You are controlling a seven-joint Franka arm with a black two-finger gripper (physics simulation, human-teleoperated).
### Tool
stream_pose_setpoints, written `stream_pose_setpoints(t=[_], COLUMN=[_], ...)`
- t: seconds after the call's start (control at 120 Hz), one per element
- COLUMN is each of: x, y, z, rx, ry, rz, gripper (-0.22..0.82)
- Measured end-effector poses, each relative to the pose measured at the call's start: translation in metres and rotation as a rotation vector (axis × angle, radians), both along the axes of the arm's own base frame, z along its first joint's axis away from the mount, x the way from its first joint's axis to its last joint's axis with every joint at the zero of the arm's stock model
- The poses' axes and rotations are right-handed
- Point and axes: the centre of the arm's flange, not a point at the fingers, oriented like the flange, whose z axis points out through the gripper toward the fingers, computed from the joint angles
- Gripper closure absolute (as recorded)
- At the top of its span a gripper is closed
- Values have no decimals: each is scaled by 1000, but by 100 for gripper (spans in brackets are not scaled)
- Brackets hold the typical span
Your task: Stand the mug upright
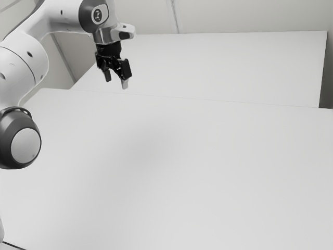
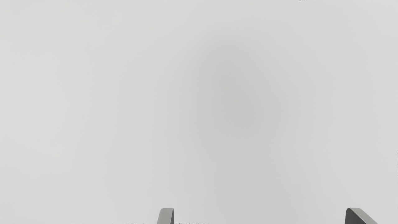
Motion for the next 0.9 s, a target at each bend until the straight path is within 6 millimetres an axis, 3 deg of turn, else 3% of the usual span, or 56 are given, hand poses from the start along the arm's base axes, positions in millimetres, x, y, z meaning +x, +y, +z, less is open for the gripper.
stream_pose_setpoints(t=[0.108,0.15,0.2,0.267,0.392,0.592,0.708,0.9], x=[0,-1,-3,-13,-45,-101,-124,-161], y=[5,15,56,128,255,418,483,556], z=[0,1,3,4,5,-14,-43,-83], rx=[1,-9,-21,-39,-59,-103,-180,-314], ry=[-1,-2,-7,-14,-58,-139,-189,-290], rz=[51,76,154,271,447,595,600,555], gripper=[0,0,0,0,0,0,0,0])
